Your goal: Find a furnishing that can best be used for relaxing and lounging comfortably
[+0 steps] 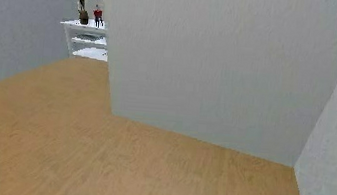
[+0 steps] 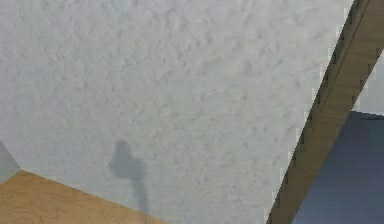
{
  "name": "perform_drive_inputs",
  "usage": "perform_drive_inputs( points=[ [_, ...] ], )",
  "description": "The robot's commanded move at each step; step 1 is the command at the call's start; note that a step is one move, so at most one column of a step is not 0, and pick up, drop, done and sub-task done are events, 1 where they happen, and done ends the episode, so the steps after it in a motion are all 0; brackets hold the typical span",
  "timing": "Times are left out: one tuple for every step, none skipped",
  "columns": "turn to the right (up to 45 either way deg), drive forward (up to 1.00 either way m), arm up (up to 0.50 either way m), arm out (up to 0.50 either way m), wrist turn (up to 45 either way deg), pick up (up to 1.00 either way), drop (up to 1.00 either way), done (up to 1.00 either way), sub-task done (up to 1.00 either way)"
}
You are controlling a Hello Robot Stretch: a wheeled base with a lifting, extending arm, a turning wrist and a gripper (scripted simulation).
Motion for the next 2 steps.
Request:
perform_drive_inputs(
  points=[
    [-18.0,0.0,0.0,0.0,0.0,0.0,0.0,0.0,0.0],
    [0.0,0.5,0.0,0.0,0.0,0.0,0.0,0.0,0.0]
  ],
)
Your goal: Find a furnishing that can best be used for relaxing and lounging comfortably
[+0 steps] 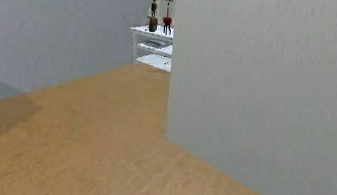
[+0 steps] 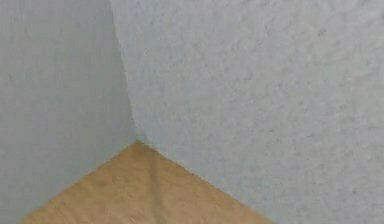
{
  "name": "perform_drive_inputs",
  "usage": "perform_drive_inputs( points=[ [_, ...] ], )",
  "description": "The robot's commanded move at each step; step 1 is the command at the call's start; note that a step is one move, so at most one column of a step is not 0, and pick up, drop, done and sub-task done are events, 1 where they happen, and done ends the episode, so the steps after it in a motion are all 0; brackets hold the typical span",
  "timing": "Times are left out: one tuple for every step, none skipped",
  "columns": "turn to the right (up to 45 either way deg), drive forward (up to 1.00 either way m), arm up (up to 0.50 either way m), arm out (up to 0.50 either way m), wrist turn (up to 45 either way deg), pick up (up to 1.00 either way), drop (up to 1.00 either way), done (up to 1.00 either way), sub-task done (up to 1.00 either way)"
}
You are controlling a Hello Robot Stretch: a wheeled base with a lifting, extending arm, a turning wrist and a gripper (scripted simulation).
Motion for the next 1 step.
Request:
perform_drive_inputs(
  points=[
    [-45.0,0.0,0.0,0.0,0.0,0.0,0.0,0.0,0.0]
  ],
)
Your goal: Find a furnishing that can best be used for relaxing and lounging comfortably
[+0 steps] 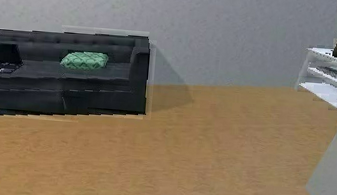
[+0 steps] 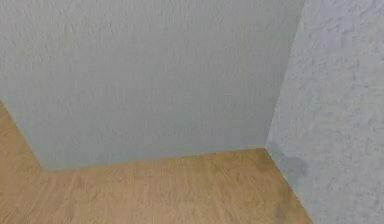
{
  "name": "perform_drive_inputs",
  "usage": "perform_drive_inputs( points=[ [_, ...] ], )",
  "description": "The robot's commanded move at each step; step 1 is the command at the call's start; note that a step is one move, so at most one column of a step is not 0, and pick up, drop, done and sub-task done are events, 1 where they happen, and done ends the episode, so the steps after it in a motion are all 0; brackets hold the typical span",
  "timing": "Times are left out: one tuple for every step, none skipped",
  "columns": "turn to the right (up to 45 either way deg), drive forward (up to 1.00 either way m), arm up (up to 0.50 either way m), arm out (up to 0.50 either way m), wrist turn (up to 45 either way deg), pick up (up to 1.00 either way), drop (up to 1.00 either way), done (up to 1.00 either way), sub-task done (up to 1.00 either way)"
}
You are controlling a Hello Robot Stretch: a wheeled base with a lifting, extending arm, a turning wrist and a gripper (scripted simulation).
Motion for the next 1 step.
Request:
perform_drive_inputs(
  points=[
    [-3.0,0.0,0.0,0.0,0.0,0.0,0.0,0.0,0.0]
  ],
)
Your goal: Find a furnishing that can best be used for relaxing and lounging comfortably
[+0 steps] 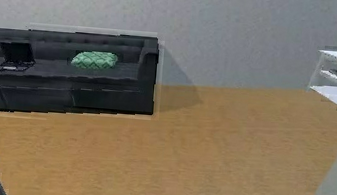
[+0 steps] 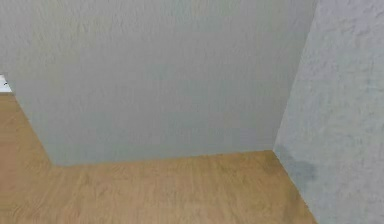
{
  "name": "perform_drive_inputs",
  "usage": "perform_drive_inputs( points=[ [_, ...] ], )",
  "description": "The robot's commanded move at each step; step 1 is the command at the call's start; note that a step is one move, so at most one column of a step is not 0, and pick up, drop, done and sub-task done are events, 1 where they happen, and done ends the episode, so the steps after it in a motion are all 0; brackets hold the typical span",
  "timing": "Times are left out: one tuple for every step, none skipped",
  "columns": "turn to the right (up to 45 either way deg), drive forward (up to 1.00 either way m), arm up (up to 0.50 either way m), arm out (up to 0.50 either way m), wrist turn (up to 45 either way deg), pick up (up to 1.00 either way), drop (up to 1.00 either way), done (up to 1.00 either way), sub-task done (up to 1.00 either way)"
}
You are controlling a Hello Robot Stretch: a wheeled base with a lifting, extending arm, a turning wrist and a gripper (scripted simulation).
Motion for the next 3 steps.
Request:
perform_drive_inputs(
  points=[
    [45.0,0.0,0.0,0.0,0.0,0.0,0.0,0.0,0.0],
    [45.0,0.0,0.0,0.0,0.0,0.0,0.0,0.0,0.0],
    [45.0,0.0,0.0,0.0,0.0,0.0,0.0,0.0,0.0]
  ],
)
